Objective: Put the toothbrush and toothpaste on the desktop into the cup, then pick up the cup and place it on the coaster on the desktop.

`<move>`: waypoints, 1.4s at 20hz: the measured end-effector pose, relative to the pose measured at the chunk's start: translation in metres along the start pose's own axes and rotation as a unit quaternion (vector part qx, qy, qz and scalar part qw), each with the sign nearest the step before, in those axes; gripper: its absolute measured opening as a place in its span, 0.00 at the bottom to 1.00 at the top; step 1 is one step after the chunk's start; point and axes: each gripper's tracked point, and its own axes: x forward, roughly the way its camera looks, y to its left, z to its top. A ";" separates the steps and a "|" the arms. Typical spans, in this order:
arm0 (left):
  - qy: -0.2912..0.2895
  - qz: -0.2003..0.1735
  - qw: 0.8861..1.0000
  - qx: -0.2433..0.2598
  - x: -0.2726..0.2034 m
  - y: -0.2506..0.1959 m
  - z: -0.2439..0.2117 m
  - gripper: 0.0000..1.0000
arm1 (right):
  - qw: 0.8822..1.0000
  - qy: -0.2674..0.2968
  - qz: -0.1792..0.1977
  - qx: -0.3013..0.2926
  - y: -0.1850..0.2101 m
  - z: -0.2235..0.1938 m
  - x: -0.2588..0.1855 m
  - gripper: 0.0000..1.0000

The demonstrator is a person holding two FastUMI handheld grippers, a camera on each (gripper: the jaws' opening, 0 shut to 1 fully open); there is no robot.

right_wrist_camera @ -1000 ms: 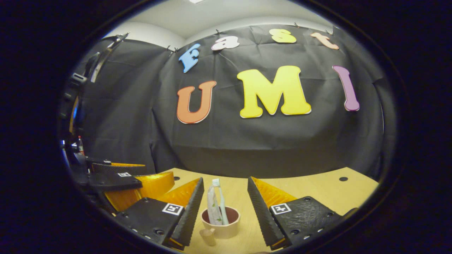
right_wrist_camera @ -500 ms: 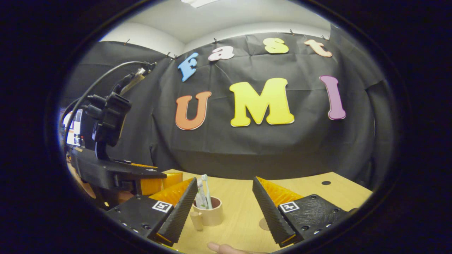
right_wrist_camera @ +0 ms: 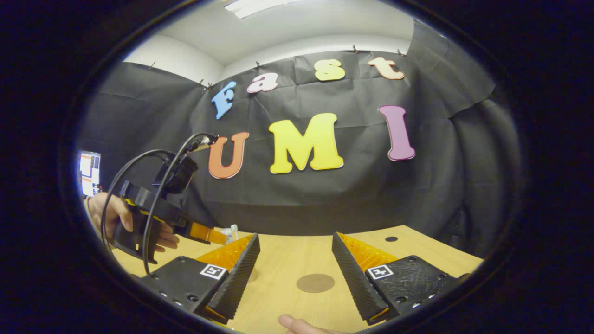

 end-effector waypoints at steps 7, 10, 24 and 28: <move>0.145 0.001 0.989 -0.004 0.024 -0.024 -0.046 0.98 | 0.998 -0.044 0.013 0.043 -0.034 0.011 -0.039 0.93; 0.164 -0.001 0.986 -0.012 0.036 -0.028 -0.056 0.98 | 0.998 -0.044 0.016 0.044 -0.041 0.002 -0.041 0.93; 0.242 0.029 0.969 -0.048 0.066 -0.020 -0.099 0.60 | 1.000 -0.006 0.005 -0.009 -0.059 -0.035 -0.030 0.93; 0.251 0.042 0.966 -0.044 0.070 -0.013 -0.105 0.43 | 1.000 -0.015 0.004 -0.001 -0.063 -0.030 -0.034 0.93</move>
